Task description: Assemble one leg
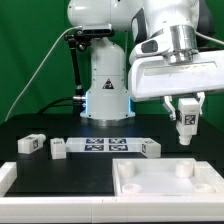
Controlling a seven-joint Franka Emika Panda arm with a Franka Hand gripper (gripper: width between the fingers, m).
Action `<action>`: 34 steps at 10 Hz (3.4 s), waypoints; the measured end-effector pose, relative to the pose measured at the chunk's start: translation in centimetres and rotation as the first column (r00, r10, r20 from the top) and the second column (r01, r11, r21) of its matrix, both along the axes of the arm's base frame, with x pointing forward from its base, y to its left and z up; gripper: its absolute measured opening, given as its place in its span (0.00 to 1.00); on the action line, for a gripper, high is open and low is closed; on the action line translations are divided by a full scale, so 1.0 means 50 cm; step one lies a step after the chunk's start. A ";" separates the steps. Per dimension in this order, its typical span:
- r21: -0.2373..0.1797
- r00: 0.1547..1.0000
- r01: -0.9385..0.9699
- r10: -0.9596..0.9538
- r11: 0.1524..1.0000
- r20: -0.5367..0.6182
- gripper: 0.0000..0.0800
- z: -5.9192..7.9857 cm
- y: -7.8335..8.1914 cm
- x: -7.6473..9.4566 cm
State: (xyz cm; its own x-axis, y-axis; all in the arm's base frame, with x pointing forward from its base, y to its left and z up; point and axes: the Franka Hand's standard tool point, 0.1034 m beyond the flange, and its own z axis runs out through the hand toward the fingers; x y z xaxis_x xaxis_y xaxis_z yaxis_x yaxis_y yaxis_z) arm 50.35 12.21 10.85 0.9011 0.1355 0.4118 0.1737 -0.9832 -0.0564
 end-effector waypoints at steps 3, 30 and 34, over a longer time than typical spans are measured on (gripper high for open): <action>-0.016 0.998 -0.051 0.052 0.999 0.032 0.36 0.001 -0.002 0.105; -0.033 0.986 -0.063 0.067 0.997 0.150 0.63 -0.103 -0.011 0.202; -0.033 0.987 -0.063 0.067 0.997 0.147 0.80 -0.105 -0.011 0.201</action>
Offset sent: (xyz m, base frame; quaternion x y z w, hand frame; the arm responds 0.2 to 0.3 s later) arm 0.0603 0.0037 0.0001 0.0124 0.0321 -0.0421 0.9985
